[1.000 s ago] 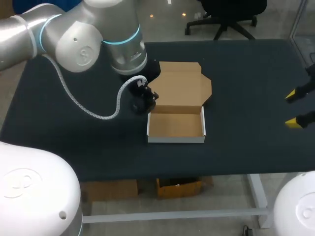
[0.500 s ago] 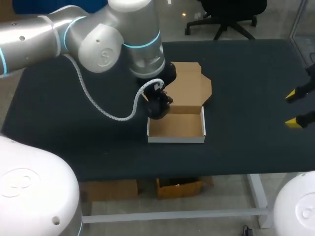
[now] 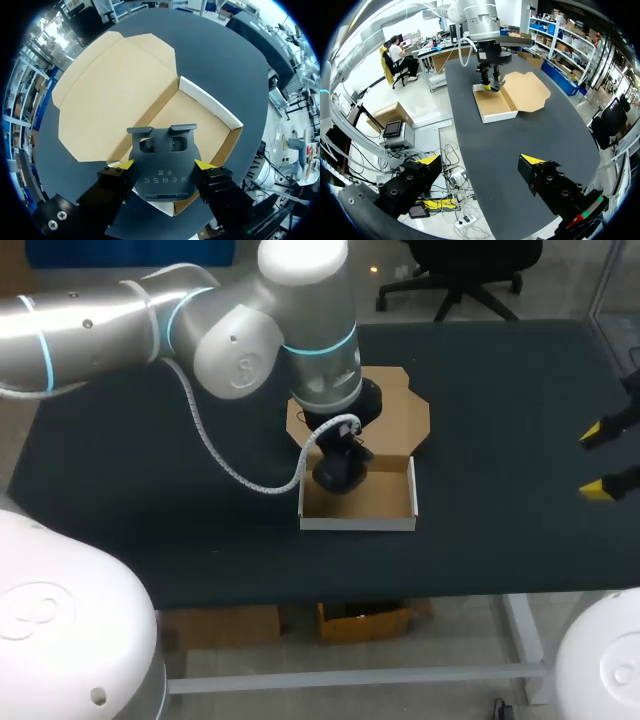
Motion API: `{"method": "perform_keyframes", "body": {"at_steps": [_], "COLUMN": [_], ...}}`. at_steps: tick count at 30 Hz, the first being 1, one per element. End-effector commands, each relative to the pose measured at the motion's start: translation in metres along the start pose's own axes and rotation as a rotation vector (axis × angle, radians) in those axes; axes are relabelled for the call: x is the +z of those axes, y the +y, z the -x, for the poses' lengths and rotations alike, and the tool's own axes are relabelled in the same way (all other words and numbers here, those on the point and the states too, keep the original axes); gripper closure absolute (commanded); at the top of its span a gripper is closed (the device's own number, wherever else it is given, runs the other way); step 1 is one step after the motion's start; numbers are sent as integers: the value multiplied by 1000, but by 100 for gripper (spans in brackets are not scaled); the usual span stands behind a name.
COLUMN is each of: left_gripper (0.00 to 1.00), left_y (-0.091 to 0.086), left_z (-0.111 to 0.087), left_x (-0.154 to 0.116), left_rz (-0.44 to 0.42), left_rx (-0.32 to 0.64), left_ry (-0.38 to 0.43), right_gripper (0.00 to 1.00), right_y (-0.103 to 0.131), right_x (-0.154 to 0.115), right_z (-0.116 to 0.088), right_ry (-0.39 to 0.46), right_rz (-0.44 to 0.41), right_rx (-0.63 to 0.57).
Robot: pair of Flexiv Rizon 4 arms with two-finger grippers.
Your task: Assemble the packaging by folding the flat box into shape, placing the metal phone stand inside, and closing the box properly
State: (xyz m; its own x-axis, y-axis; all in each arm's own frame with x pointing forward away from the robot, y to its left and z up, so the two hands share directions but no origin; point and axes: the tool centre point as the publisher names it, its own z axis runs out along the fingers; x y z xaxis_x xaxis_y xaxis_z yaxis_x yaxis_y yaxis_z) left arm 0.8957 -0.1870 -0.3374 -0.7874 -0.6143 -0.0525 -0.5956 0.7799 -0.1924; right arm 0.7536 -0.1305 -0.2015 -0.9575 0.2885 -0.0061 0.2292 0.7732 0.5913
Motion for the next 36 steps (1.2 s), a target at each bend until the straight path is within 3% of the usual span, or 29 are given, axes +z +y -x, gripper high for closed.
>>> {"method": "perform_keyframes", "body": {"at_steps": [1,36], "left_gripper": [100,100], "left_y": [-7,-15], "left_z": [-3,-13], "left_x": [14,50], "left_rz": [3,15], "left_rx": [-6,4], "left_ry": [-3,-17], "right_gripper": [0,0], "right_y": [0,0], "right_x": [-1,-1], "right_z": [0,0], "right_ry": [1,1], "right_rz": [2,2], "right_rx": [-1,-1]}}
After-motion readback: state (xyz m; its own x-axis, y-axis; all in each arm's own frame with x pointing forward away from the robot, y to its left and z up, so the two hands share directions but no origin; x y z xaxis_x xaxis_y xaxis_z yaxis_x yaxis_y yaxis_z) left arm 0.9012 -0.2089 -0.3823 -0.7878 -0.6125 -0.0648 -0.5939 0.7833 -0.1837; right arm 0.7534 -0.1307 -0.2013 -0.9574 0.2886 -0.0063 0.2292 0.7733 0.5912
